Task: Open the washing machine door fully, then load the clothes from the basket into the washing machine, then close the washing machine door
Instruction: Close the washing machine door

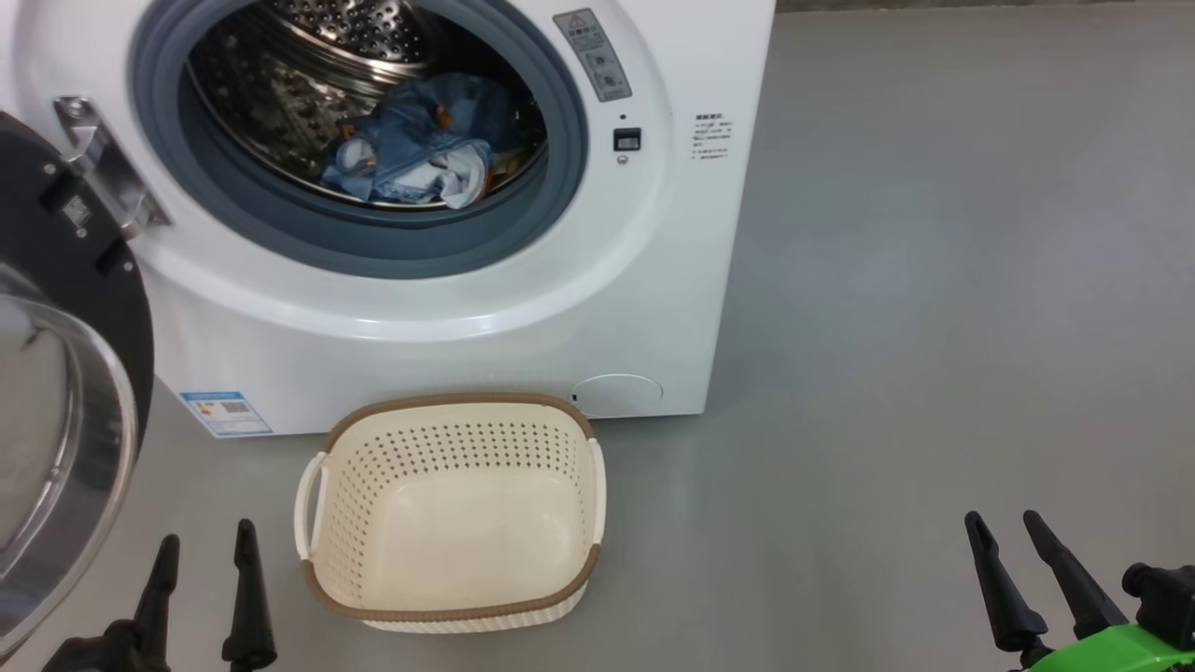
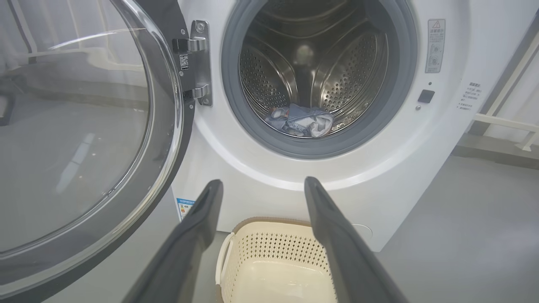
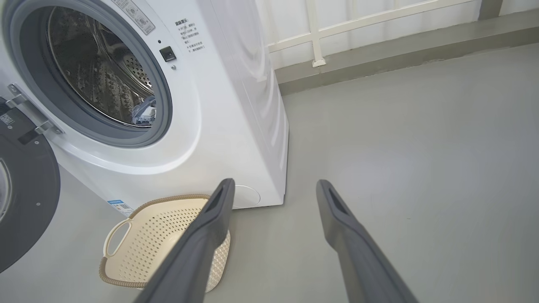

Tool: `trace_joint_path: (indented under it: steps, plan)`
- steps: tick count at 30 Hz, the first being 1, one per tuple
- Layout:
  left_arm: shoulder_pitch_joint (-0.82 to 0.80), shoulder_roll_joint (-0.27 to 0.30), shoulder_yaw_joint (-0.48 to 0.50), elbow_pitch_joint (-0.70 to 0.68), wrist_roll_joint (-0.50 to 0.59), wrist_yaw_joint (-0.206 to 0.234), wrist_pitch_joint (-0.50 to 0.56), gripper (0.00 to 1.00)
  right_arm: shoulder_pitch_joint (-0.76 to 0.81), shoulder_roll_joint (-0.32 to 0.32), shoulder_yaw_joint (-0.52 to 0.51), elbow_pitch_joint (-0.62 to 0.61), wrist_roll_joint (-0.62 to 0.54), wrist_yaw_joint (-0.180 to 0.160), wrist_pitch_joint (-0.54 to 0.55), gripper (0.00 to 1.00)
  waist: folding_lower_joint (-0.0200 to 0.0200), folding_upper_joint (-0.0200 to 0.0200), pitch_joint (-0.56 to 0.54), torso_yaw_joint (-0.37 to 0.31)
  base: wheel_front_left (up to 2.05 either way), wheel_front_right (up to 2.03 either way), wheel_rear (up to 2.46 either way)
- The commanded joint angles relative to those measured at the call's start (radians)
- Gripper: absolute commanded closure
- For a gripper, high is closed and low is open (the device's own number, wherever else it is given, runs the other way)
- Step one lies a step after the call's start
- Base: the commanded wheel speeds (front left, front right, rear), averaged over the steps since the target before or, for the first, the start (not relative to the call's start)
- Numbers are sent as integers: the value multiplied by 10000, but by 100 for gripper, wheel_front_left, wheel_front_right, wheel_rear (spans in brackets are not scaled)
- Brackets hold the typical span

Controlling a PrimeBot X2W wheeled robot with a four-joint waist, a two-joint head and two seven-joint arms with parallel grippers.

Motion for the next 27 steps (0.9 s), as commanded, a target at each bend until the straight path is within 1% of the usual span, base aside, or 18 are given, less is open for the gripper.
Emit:
trace_joint_path:
  steps: [1, 11, 27]
  plan:
    - [-107, 99, 306, -227, -81, -15, -53, 0, -58, -251, 207, -229, -23, 23, -76, 0, 0, -1, -51, 133, 0, 0, 0]
    - [35, 99, 371, -139, -230, -15, -53, 0, -102, -402, 507, -181, 20, 23, -76, 0, 0, -1, -202, 1105, 0, 0, 0]
    - [388, 99, 456, -99, -438, -15, -53, 0, -278, -580, 980, -85, 103, 23, -76, 0, 0, -1, -373, 3125, 0, 0, 0]
